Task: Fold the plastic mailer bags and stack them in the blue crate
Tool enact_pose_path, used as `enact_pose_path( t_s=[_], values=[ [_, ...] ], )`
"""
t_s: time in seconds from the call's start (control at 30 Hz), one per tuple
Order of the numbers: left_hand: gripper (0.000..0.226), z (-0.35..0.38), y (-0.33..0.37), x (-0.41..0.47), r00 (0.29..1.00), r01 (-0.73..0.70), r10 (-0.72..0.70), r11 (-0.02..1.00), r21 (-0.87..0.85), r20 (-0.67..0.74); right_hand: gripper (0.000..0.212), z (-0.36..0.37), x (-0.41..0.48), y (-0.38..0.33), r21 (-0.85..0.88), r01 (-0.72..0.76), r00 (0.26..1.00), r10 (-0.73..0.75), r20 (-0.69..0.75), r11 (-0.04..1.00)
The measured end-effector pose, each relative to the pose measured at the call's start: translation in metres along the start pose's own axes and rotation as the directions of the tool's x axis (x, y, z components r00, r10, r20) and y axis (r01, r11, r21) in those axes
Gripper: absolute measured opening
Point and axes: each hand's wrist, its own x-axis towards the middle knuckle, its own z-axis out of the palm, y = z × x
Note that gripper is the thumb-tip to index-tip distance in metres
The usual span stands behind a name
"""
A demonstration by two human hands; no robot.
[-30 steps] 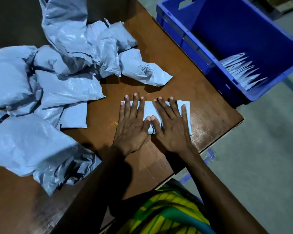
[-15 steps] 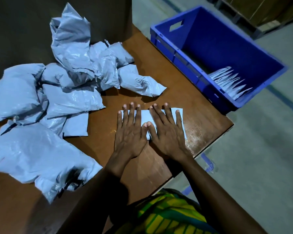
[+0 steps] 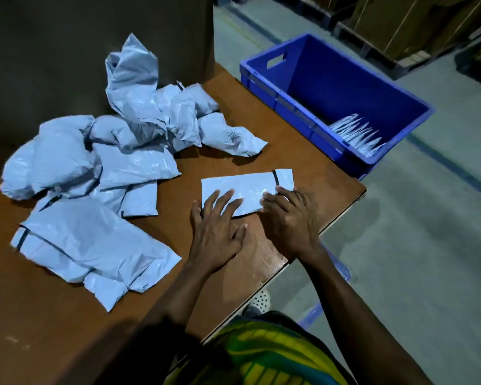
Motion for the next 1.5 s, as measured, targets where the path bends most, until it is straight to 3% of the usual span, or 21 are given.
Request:
enact_pose_path(
  t_s=[0.13, 0.3, 0.47, 0.7, 0.97, 1.07, 1.17, 1.27, 1.33, 1.4, 1.5],
  values=[
    [0.038, -0.017, -0.007, 0.004, 0.985, -0.071, 0.080, 0.995, 0.063, -0.155, 0.015, -0.015, 0.011, -0.008, -0.001, -0.002, 0.994, 0.002, -0.109, 1.000],
    [0.032, -0.040, 0.006, 0.018, 0.931, -0.119, 0.163, 0.981, 0.151, -0.327, 0.030, -0.033, 0.020, -0.007, 0.036, -0.021, 0.998, 0.023, -0.065, 0.999],
    [0.027, -0.064, 0.029, 0.049, 0.867, -0.166, 0.245, 0.963, 0.213, -0.433, 0.021, -0.060, 0.050, 0.027, 0.105, -0.039, 0.978, 0.060, -0.200, 0.994],
    [0.031, -0.063, 0.080, 0.152, 0.796, -0.193, 0.294, 0.952, 0.238, -0.529, 0.002, -0.083, 0.116, 0.119, 0.170, 0.016, 0.945, 0.041, -0.325, 0.985],
    [0.024, -0.008, 0.133, 0.283, 0.764, -0.241, 0.315, 0.949, 0.203, -0.563, 0.012, -0.071, 0.165, 0.256, 0.114, -0.023, 0.932, 0.062, -0.356, 0.993],
    [0.016, 0.014, 0.155, 0.324, 0.782, -0.263, 0.338, 0.941, 0.214, -0.524, 0.009, -0.065, 0.182, 0.309, 0.120, -0.045, 0.943, 0.082, -0.323, 0.992],
    [0.013, 0.041, 0.169, 0.364, 0.831, -0.273, 0.354, 0.931, 0.241, -0.428, 0.027, -0.044, 0.204, 0.366, 0.174, -0.105, 0.972, 0.138, -0.191, 0.979],
    [0.014, 0.074, 0.172, 0.398, 0.933, -0.231, 0.289, 0.938, 0.260, -0.214, 0.028, -0.014, 0.228, 0.408, 0.220, -0.117, 0.993, 0.115, 0.019, 0.968],
    [0.017, 0.090, 0.172, 0.414, 0.985, -0.165, 0.171, 0.938, 0.306, 0.007, 0.021, 0.005, 0.243, 0.425, 0.220, -0.099, 0.981, 0.059, 0.184, 0.970],
    [0.027, 0.104, 0.172, 0.428, 0.971, -0.101, 0.006, 0.918, 0.384, 0.240, 0.020, 0.025, 0.254, 0.436, 0.188, -0.068, 0.936, -0.002, 0.351, 0.980],
    [0.043, 0.121, 0.166, 0.445, 0.879, -0.075, -0.147, 0.897, 0.436, 0.454, 0.024, 0.051, 0.263, 0.441, 0.138, -0.103, 0.830, 0.009, 0.558, 0.985]
  ],
)
